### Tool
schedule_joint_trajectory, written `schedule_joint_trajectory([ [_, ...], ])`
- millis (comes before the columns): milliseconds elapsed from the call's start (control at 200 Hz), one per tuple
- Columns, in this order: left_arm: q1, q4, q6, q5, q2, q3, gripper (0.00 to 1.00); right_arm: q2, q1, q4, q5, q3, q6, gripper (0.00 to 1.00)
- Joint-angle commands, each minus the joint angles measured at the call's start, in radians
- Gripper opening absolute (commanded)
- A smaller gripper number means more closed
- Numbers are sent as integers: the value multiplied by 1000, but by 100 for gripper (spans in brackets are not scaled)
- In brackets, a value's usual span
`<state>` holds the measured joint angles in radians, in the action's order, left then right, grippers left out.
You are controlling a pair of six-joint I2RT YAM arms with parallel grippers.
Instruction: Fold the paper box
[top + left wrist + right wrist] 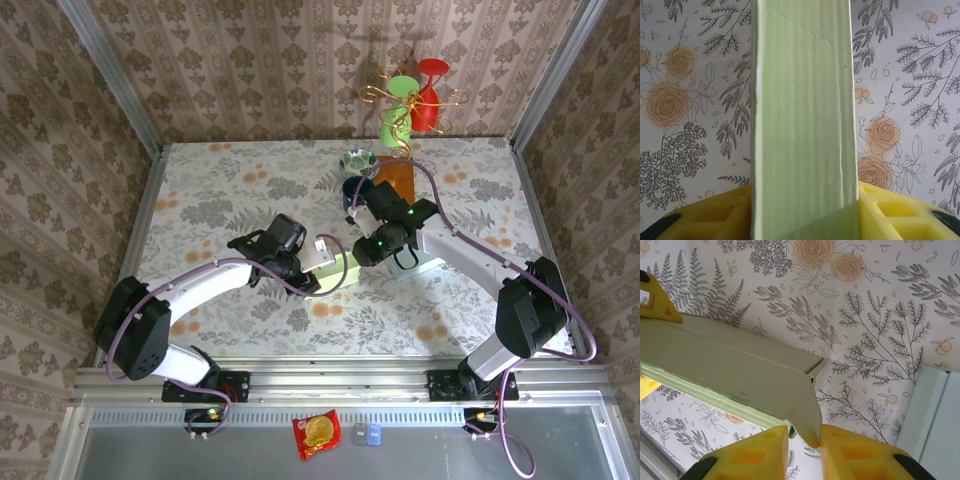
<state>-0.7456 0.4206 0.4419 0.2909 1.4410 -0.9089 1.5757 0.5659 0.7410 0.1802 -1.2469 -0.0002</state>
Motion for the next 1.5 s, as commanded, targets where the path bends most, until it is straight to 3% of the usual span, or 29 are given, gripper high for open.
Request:
schedule_joint_trajectory([
  [0, -4, 20, 17, 11, 9, -30, 47, 11, 9, 6, -31, -34, -1, 23],
  [465, -4, 14, 8, 7, 11, -33, 46, 15, 63, 37, -98, -69, 50, 0],
  [745, -3, 9, -1, -3, 9, -30, 44, 5, 91, 42, -121, -65, 166, 0],
  [1250, 4, 7, -24, -4, 12, -37, 40, -65, 103, -109, -178, 115, 313, 0],
  [1495, 4, 4, -28, -9, 18, -44, 40, -67, 104, -80, -179, 75, 352, 0],
])
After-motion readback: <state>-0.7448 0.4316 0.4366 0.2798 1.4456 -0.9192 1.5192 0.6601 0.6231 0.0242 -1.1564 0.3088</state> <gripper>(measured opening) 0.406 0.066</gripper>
